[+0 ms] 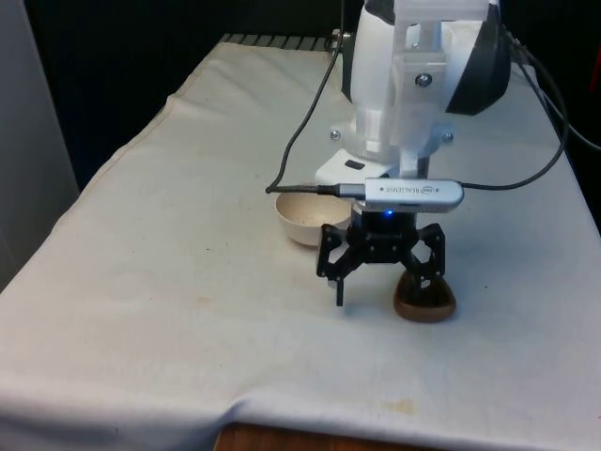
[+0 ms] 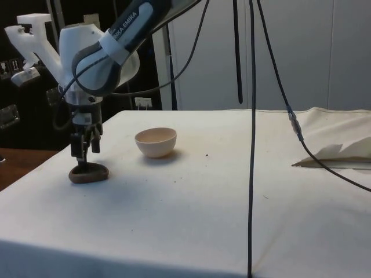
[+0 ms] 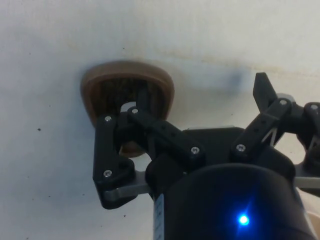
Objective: Pour the coffee beans from the cup into the bowl.
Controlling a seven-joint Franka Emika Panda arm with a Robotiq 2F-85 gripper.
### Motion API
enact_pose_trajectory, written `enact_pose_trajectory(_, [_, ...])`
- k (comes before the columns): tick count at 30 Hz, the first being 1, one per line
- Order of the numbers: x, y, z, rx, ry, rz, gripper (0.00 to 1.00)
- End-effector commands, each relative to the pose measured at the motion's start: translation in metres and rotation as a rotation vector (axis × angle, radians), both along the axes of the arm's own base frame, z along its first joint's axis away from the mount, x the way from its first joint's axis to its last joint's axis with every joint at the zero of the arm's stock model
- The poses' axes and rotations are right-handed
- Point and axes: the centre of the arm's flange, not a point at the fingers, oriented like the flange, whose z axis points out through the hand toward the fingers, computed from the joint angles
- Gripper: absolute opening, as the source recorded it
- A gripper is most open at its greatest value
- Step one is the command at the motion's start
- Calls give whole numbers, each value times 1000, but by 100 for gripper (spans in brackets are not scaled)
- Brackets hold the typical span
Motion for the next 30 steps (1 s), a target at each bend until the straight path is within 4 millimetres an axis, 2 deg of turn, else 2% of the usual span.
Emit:
enact_pose_trajectory(1, [0,3,1,-1,1,-1,100])
enact_pose_trajectory(14, [-3,18,0,-5,2,8,100])
enact_pose_trajectory(30, [-3,13,-2,-4,5,8,100])
